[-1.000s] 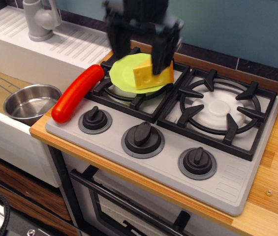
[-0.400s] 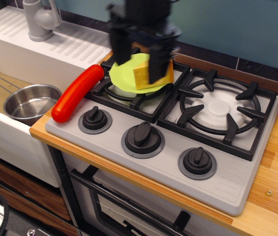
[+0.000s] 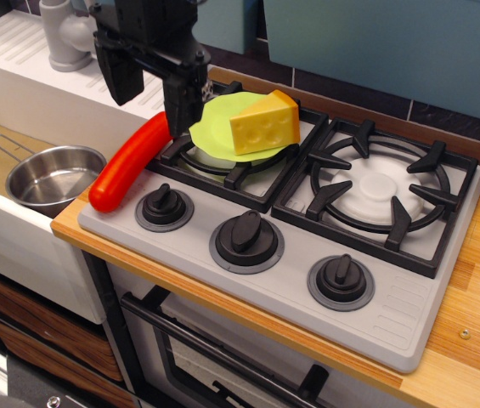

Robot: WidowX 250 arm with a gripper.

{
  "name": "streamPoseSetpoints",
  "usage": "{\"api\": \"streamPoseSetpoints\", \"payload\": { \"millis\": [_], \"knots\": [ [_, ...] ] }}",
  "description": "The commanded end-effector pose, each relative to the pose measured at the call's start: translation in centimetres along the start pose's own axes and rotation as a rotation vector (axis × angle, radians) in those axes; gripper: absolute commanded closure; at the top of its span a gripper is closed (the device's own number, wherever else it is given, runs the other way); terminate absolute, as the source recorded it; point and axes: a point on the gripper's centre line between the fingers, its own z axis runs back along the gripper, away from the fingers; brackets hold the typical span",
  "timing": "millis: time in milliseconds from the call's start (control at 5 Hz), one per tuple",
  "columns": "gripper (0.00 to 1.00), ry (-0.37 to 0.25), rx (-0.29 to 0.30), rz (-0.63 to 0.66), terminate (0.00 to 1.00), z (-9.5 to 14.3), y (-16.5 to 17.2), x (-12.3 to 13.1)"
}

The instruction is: Put cheese on plate and sausage in pot or pan in sink

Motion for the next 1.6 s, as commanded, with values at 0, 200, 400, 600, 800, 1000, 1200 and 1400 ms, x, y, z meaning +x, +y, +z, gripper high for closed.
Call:
{"api": "streamPoseSetpoints", "payload": {
  "millis": [0, 200, 400, 600, 800, 1000, 1200, 1400],
  "knots": [
    [0.0, -0.139, 0.045, -0.003, 0.0, -0.6, 3.7, 1.1],
    [0.0, -0.159, 0.031, -0.016, 0.0, -2.1, 5.3, 0.7],
    [0.0, -0.16, 0.027, 0.0, 0.0, -3.4, 6.3, -0.1],
    [0.0, -0.171, 0.04, 0.036, 0.0, -4.8, 6.8, -1.0],
    [0.0, -0.168, 0.048, 0.08, 0.0, -6.0, 6.6, -2.0],
    [0.0, -0.184, 0.028, 0.099, 0.0, -7.3, 5.8, -2.5],
    [0.0, -0.203, 0.002, 0.1, 0.0, -8.3, 4.8, -2.3],
    [0.0, -0.221, -0.015, 0.098, 0.0, -9.2, 4.0, -2.1]
  ]
}}
